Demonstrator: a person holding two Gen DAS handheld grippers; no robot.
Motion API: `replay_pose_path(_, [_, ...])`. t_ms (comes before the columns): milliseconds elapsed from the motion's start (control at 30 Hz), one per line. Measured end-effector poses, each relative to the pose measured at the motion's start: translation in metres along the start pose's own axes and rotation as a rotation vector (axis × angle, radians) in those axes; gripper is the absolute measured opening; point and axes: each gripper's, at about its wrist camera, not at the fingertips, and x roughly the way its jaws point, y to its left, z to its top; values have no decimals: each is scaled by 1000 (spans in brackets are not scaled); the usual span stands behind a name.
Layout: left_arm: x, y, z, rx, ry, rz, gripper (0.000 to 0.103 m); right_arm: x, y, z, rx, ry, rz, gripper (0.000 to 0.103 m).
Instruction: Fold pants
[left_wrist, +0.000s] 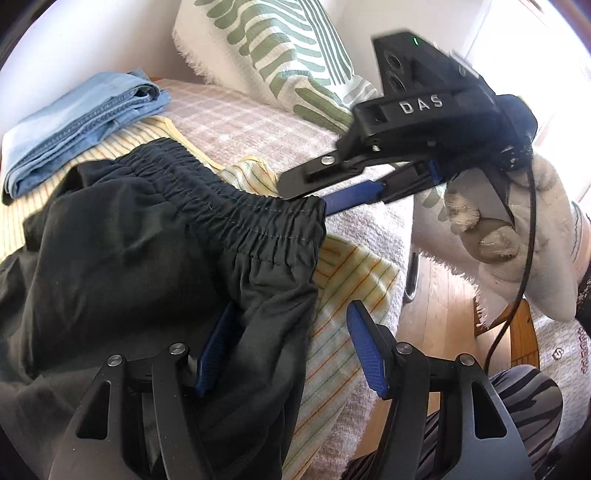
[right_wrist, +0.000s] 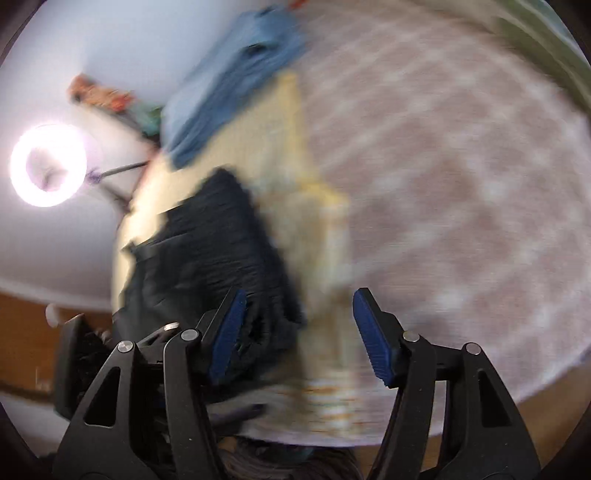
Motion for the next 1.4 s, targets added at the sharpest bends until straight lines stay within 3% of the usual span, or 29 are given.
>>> replay_pose_path(100, [-1, 3, -1, 0, -7, -14, 62, -16, 0, -4, 5, -52, 107, 64])
replay_pose_path(200, [-1, 4, -2, 3, -9, -16, 62, -20, 14, -4, -38, -41, 173, 64])
replay_pose_path(300, [-1, 5, -1, -3, -9, -21, 62, -7, 24, -2, -64, -5, 141, 64])
replay_pose_path(433, [-1, 6, -2, -4, -12, -23, 62, 14, 13, -1, -7, 33, 108, 64])
replay_pose_path(533, [-1, 6, -3, 0, -17, -21, 62, 14, 11, -5, 31, 49, 206, 64])
replay_pose_path(667, [-1, 5, -5, 5, -24, -20, 62, 0, 36, -7, -36, 36, 249, 64])
replay_pose_path(833, [-2, 4, -6, 6, -28, -21, 62, 15, 43, -1, -62, 71, 183, 64])
replay_pose_path(1000, [-2, 3, -7, 14, -34, -15, 62, 38, 30, 5, -12, 121, 228, 64])
replay_pose_path(1133, [-3, 2, -7, 12, -34, -16, 62, 47, 51, 8, -98, 118, 196, 64])
replay_pose_path(1200, [-5, 2, -6, 1, -26, -17, 62, 51, 56, 8, -105, 105, 155, 48])
replay_pose_path(1233, [-7, 2, -5, -9, -19, -17, 62, 49, 57, 7, -112, 91, 127, 32])
replay_pose_path(1400, [-51, 8, -9, -56, -30, -25, 62, 27, 78, -6, -174, 8, 94, 26])
